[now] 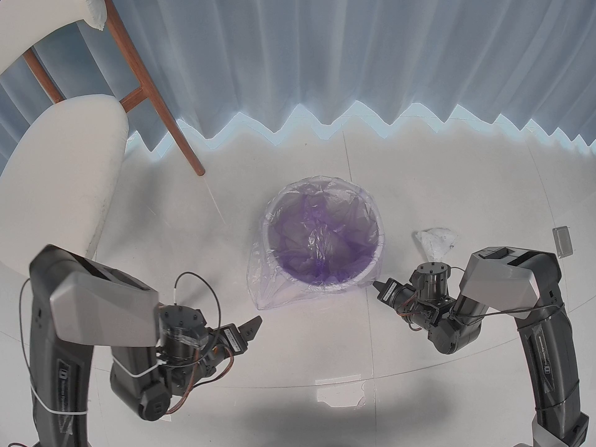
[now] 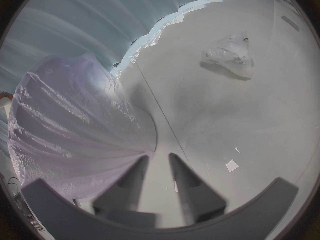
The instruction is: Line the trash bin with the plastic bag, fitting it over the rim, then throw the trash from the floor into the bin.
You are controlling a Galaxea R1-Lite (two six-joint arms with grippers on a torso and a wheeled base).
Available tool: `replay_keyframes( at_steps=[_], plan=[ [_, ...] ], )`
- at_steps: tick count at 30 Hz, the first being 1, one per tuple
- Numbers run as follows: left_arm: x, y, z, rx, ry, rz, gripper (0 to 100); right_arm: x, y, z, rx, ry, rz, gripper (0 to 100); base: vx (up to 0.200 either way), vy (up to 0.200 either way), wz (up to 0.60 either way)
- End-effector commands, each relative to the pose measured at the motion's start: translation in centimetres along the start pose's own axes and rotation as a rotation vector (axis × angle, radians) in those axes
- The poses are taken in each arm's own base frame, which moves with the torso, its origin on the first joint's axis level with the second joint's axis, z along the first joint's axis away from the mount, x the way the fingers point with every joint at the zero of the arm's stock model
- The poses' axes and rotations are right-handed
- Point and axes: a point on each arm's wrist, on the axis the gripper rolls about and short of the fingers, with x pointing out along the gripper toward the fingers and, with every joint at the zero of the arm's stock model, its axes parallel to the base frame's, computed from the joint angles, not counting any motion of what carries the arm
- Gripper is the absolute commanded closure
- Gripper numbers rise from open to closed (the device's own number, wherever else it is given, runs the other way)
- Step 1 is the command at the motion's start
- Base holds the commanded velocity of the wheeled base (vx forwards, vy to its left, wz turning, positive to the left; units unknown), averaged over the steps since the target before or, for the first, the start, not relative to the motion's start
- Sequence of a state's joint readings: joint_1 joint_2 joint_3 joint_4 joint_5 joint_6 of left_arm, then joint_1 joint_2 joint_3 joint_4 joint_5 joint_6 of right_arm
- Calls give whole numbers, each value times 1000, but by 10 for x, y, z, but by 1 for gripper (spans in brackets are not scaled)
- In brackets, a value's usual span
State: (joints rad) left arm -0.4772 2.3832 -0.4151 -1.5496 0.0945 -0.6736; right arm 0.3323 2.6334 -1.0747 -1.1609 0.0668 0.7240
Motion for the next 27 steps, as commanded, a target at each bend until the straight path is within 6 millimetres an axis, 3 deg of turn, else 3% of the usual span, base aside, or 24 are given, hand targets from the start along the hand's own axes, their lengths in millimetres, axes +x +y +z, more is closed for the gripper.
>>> replay_keyframes(
  at_steps=[1,5,6,8,11,12,13,17,20,27],
  plan=[
    [-97,-14,50,-15,-106,-73,0,-5,2,2,0,-14,-11,0,0,0,0],
    [-141,-16,75,-38,-238,-114,0,-21,9,9,-1,-39,-34,0,0,0,0],
    [-141,-16,75,-38,-238,-114,0,-21,9,9,-1,-39,-34,0,0,0,0],
    [-170,-13,83,-14,-316,-130,0,-42,17,16,-3,-53,-22,0,0,0,0],
    [-183,-8,93,21,-388,-100,0,-60,23,21,-4,-70,-6,0,0,0,0],
    [-192,-4,100,21,-441,-81,0,-78,27,24,-4,-79,0,0,0,0,0],
    [-192,-4,101,22,-447,-79,0,-80,26,23,-4,-77,-2,0,0,0,0],
    [-208,2,112,25,-511,-101,0,-131,33,25,-3,-81,4,0,0,0,0],
    [-216,5,115,28,-532,-97,0,-156,35,25,-3,-88,10,0,0,0,0],
    [-241,7,113,83,-551,-68,0,-180,34,33,-31,-154,32,0,0,0,0]
  ],
)
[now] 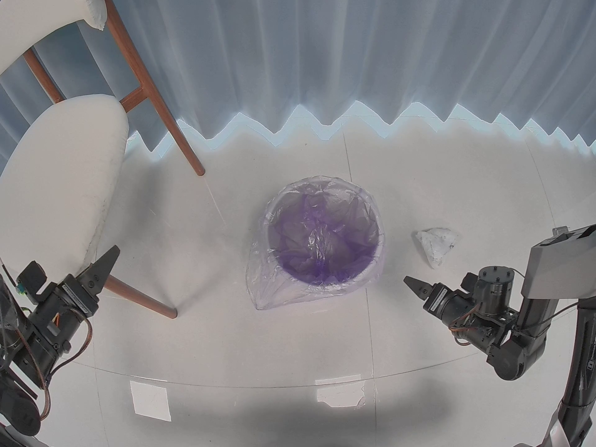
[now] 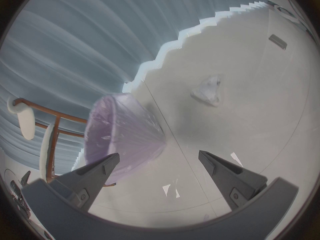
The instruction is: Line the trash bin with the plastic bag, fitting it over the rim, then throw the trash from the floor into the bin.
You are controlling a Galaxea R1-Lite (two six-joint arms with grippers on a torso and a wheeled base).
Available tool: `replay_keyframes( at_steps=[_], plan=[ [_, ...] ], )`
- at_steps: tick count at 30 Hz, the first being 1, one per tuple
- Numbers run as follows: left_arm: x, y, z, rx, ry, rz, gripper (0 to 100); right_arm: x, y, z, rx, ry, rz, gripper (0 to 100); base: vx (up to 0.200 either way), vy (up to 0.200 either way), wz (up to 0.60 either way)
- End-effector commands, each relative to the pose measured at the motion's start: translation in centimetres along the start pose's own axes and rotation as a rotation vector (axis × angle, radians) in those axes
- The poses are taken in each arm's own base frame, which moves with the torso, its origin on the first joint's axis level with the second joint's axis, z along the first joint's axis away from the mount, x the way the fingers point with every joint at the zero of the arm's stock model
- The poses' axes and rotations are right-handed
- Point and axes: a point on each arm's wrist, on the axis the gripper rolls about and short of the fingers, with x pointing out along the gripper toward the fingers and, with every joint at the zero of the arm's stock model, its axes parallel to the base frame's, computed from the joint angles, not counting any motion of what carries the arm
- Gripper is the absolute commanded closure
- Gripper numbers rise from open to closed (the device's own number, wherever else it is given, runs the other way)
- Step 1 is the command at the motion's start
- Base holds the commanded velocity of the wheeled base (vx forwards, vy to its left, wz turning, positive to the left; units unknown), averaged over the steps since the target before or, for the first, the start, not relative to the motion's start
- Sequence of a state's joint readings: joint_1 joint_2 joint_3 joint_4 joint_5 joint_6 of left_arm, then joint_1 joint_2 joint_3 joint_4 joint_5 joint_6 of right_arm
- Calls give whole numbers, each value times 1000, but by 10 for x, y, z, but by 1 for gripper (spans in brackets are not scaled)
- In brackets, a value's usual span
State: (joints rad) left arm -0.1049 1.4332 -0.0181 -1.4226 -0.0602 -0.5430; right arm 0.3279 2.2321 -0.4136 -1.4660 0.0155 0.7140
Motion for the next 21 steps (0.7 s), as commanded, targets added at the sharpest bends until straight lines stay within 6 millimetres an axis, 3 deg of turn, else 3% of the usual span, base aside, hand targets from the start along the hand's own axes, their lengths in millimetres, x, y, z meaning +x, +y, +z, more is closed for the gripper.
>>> replay_keyframes(
  at_steps=[1,10,15,20,21],
  plan=[
    [-34,-3,16,39,-78,-18,0,-35,9,20,-29,-85,41,0,0,0,0],
    [-56,-6,11,33,6,-24,0,-34,-2,40,-29,-113,77,0,0,0,0],
    [-60,-2,5,114,92,21,0,-19,-5,50,-80,-118,106,0,0,0,0],
    [-58,-6,10,143,113,15,0,-5,-6,51,-94,-107,143,0,200,0,0],
    [-54,-11,15,145,119,1,0,5,-6,52,-97,-113,155,0,200,0,0]
  ],
)
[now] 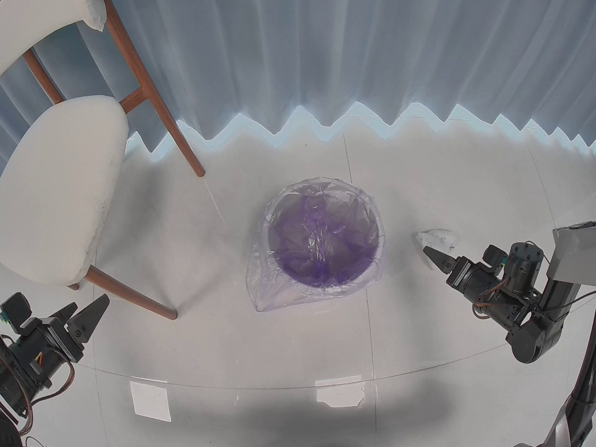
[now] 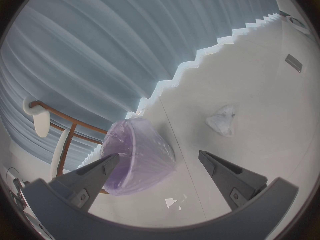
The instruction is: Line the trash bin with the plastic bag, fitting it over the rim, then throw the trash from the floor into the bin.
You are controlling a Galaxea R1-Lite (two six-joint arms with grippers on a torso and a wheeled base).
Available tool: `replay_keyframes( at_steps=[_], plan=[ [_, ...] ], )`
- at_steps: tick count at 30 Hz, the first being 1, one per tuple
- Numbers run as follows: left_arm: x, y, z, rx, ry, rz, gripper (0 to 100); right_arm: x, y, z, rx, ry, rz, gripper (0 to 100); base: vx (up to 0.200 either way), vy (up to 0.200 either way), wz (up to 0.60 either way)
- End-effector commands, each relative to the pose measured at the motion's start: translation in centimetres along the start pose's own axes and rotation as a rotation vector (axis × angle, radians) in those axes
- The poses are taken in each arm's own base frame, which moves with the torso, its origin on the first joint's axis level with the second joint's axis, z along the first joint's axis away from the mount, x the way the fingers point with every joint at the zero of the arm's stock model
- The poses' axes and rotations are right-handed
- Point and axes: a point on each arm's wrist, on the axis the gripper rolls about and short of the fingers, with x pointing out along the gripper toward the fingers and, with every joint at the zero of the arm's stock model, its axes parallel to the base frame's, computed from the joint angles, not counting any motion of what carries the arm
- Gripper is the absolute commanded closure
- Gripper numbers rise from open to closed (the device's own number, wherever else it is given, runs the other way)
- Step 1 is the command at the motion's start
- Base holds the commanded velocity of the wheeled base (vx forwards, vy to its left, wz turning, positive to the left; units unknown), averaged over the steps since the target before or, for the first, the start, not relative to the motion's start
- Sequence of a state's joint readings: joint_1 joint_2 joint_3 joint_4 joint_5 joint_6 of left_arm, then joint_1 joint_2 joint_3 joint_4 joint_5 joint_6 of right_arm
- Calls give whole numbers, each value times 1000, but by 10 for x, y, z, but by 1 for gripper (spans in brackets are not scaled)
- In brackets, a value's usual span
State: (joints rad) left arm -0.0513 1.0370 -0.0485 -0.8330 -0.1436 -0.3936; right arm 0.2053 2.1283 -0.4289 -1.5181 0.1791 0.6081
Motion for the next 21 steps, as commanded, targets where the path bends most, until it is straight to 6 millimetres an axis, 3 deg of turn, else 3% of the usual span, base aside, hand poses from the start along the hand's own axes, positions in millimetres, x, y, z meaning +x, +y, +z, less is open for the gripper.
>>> replay_keyframes(
  at_steps=[1,5,9,15,18,19,20,21],
  plan=[
    [0,-11,18,21,-44,-49,0,24,-9,-1,-7,-7,17,0,200,0,0],
    [2,-14,25,26,-43,-52,0,38,-16,-6,-6,-3,16,0,200,0,0],
    [5,-21,31,31,-42,-91,0,40,-17,-8,3,1,13,0,0,0,0],
    [17,-25,23,19,74,-133,0,27,-21,-19,12,29,-5,0,0,0,0],
    [28,-27,9,8,222,-187,0,16,-19,-23,15,52,-15,0,0,0,0],
    [41,-25,1,8,295,-182,0,8,-15,-20,16,51,-14,0,0,0,0],
    [41,-25,1,8,295,-182,0,8,-15,-20,16,51,-14,0,0,0,0],
    [56,-24,-5,11,350,-169,0,1,-9,-14,15,37,-5,0,0,0,0]
  ],
)
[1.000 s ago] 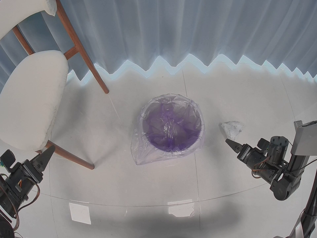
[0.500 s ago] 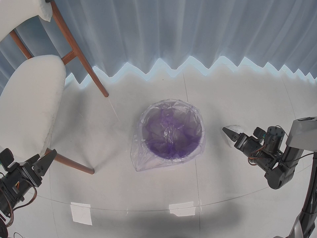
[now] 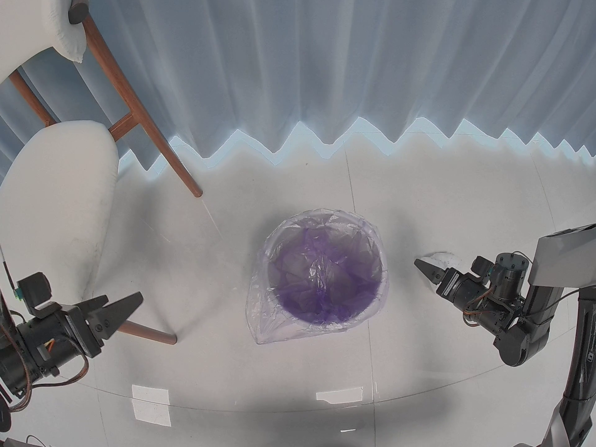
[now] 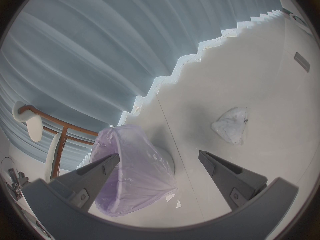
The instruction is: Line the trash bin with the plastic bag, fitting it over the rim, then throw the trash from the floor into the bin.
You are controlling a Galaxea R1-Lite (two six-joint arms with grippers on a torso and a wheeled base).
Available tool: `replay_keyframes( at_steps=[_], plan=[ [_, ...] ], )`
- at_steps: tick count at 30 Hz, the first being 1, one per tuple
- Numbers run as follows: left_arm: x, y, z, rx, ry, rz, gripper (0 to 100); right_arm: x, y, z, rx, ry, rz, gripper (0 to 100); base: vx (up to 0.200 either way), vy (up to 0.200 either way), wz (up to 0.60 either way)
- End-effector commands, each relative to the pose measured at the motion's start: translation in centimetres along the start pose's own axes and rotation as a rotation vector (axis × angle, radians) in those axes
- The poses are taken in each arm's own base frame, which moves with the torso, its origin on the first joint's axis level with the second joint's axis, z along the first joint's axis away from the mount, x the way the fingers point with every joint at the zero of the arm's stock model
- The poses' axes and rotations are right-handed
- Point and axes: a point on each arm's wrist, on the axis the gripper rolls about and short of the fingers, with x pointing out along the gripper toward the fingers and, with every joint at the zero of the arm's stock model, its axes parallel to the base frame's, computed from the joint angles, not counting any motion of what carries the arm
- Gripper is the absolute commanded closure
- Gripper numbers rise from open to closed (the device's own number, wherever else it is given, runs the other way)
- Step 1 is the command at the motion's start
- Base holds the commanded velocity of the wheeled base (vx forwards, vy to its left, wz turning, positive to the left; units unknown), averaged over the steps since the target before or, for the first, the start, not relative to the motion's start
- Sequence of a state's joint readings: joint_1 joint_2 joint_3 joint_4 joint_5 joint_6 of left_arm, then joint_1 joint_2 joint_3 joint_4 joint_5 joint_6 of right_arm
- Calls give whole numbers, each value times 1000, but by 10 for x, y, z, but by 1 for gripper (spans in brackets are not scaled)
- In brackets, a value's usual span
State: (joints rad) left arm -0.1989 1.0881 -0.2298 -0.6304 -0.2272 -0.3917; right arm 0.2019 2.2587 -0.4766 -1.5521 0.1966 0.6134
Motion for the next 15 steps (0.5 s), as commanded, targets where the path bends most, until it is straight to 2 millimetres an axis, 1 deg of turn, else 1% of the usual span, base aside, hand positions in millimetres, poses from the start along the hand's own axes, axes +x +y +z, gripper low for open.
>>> replay_keyframes(
  at_steps=[1,2,3,5,8,9,10,11,15],
  plan=[
    [46,9,-15,-24,209,9,0,-23,14,10,-5,-27,23,0,0,0,0],
    [47,9,-15,-25,213,9,0,-23,15,11,-5,-30,25,0,0,0,0],
    [64,13,-18,-40,262,29,0,-24,21,20,-18,-67,43,0,0,0,0],
    [85,23,-32,-68,353,72,0,-29,30,30,-29,-108,66,0,0,0,0],
    [109,39,-50,-118,428,122,0,-40,39,40,-39,-141,92,0,0,0,0],
    [111,40,-51,-121,430,123,0,-41,40,40,-40,-143,93,0,0,0,0],
    [126,46,-62,-189,436,132,0,-47,44,40,-46,-141,100,0,0,0,0],
    [136,47,-67,-232,419,127,0,-49,44,39,-50,-137,97,0,0,0,0],
    [175,45,-86,-330,294,42,0,-53,46,39,-82,-144,93,0,0,0,0]
  ],
)
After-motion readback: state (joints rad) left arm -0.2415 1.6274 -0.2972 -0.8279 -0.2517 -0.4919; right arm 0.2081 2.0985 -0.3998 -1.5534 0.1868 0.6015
